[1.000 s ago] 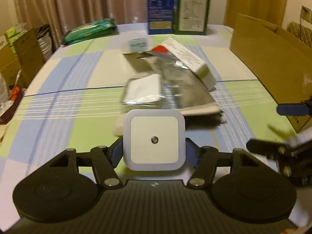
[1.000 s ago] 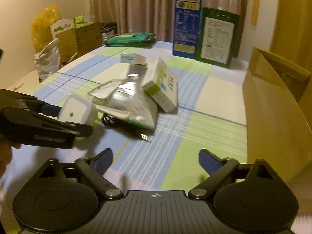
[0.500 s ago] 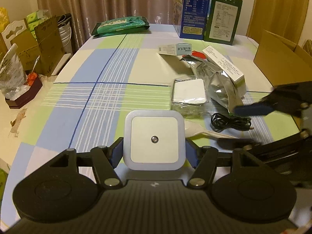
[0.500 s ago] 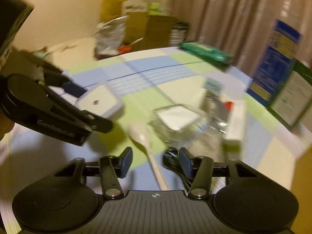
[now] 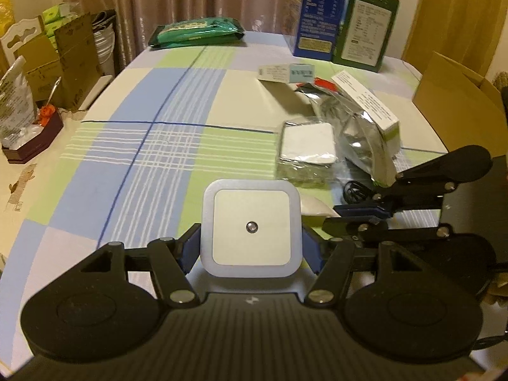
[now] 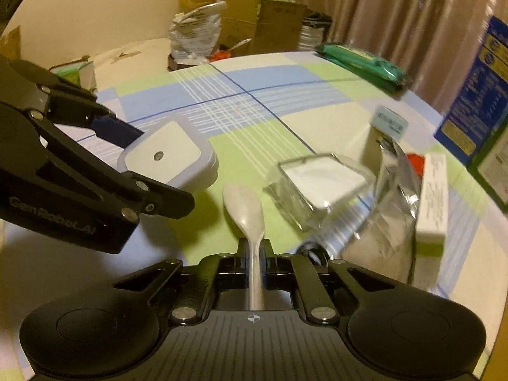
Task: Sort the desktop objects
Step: 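Grasp the white night-light with the left gripper while the right gripper grasps the white spoon, then carry the night-light and spoon over the cardboard box with both grippers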
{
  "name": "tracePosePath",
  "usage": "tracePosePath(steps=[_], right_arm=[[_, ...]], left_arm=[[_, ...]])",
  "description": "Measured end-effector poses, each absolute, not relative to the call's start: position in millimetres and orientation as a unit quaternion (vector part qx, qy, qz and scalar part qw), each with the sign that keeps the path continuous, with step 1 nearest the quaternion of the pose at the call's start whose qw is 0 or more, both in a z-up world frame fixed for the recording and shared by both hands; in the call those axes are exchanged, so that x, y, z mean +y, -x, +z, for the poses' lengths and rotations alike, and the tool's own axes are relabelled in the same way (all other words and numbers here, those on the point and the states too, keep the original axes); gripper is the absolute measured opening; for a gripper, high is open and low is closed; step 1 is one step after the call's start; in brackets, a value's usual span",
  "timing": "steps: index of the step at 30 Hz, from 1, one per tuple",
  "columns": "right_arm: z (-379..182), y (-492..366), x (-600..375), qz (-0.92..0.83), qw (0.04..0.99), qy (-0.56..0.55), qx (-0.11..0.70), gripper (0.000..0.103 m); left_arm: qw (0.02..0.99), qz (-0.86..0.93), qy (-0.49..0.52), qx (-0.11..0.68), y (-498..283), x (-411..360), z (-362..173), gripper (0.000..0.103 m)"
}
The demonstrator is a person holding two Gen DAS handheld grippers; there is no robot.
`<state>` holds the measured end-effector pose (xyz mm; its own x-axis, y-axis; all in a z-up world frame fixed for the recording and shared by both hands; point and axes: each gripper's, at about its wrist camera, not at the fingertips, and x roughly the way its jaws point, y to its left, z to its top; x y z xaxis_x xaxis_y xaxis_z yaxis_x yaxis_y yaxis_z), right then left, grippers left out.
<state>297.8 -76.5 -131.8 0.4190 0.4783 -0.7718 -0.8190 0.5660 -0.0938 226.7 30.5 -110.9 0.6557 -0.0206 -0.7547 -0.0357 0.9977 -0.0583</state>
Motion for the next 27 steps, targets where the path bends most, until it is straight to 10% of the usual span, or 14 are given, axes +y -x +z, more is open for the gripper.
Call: tracePosePath(steps=[14, 27], right_arm=[[-120.4, -232.0, -219.3, 0.135, 0.890, 0.020, 0.435, 0.003], [-130.5, -220.2, -218.1, 0.139, 0.908, 0.045, 0.392, 0.003]], left_arm=[[0.897, -0.113, 0.014, 0.428, -208.7, -35.8, -121.2, 0.061], [0.900, -0.119, 0.004, 0.420, -205.4, -49.1, -130.3, 0.062]])
